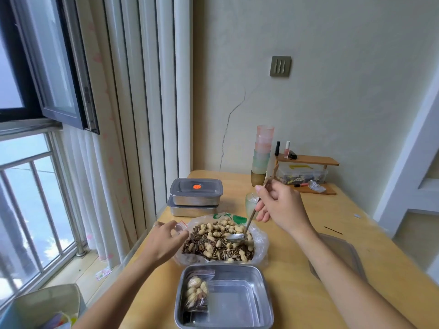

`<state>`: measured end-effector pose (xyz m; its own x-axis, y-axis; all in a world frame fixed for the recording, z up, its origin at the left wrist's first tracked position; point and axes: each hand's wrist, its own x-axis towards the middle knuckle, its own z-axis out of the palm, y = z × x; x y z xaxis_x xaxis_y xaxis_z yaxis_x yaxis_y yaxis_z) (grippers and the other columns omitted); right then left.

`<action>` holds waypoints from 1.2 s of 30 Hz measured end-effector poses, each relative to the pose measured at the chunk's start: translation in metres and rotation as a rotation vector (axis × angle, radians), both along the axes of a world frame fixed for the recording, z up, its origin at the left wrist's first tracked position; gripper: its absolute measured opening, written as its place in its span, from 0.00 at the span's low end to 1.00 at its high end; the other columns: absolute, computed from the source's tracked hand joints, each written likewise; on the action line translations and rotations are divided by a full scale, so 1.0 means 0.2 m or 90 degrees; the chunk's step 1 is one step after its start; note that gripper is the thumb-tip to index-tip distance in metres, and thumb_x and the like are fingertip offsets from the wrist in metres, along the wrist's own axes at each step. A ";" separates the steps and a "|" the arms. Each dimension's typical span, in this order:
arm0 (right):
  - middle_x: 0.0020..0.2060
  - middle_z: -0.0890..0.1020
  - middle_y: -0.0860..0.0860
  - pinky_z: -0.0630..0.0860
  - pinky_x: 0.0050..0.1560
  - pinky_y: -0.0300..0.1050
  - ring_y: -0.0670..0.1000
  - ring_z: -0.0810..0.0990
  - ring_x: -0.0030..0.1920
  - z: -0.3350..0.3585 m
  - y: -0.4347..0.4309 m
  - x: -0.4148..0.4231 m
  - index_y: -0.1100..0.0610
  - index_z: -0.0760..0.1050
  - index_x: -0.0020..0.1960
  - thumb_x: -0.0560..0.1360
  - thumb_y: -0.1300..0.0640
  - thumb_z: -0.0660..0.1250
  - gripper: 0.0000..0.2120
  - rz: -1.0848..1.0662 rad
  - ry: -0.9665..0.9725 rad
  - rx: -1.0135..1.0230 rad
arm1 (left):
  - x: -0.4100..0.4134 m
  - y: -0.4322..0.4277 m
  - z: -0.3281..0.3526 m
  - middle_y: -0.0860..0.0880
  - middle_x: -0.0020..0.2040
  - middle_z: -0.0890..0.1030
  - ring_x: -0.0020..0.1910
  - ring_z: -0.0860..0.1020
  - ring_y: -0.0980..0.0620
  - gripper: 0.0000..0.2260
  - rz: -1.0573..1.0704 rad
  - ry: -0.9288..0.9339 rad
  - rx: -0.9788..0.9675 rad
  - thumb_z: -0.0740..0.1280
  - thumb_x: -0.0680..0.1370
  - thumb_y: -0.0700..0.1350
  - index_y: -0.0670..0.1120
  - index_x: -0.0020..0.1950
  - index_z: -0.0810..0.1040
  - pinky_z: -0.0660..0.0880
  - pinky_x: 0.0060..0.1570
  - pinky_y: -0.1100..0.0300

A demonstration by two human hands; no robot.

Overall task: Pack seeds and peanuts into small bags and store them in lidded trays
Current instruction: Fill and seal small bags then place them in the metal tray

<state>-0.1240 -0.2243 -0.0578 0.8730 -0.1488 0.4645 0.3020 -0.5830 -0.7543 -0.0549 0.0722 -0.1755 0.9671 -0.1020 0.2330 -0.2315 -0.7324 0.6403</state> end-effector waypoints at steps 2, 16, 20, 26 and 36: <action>0.31 0.85 0.57 0.80 0.28 0.46 0.59 0.85 0.29 0.02 0.03 0.01 0.64 0.76 0.45 0.84 0.54 0.65 0.15 0.022 0.041 0.093 | 0.01 0.01 0.01 0.46 0.48 0.84 0.53 0.77 0.45 0.25 0.021 0.056 -0.010 0.56 0.67 0.67 0.49 0.47 0.79 0.73 0.48 0.53; 0.35 0.87 0.60 0.81 0.32 0.39 0.58 0.88 0.34 -0.16 0.14 0.08 0.69 0.79 0.47 0.84 0.54 0.66 0.17 -0.063 0.227 0.363 | 0.00 -0.11 0.11 0.45 0.41 0.83 0.38 0.79 0.47 0.18 0.022 0.214 -0.266 0.67 0.76 0.55 0.39 0.50 0.81 0.74 0.37 0.56; 0.34 0.87 0.58 0.82 0.32 0.39 0.58 0.88 0.33 -0.16 0.13 0.07 0.68 0.79 0.47 0.84 0.54 0.66 0.17 -0.078 0.220 0.317 | 0.02 -0.13 0.13 0.39 0.46 0.85 0.43 0.80 0.46 0.22 0.014 0.209 -0.289 0.66 0.74 0.57 0.38 0.51 0.81 0.76 0.42 0.53; 0.31 0.86 0.53 0.80 0.31 0.38 0.53 0.87 0.30 -0.17 0.16 0.07 0.63 0.79 0.46 0.84 0.54 0.65 0.14 -0.087 0.156 0.208 | 0.00 -0.17 0.13 0.45 0.45 0.75 0.44 0.74 0.48 0.09 0.011 0.172 -0.275 0.66 0.80 0.51 0.45 0.48 0.75 0.71 0.41 0.56; 0.29 0.84 0.52 0.79 0.30 0.37 0.46 0.83 0.25 -0.22 0.19 0.08 0.61 0.75 0.43 0.84 0.58 0.65 0.11 -0.076 0.020 -0.004 | -0.03 -0.16 0.12 0.49 0.49 0.79 0.58 0.72 0.49 0.10 0.043 0.031 -0.067 0.67 0.78 0.52 0.47 0.51 0.81 0.74 0.51 0.53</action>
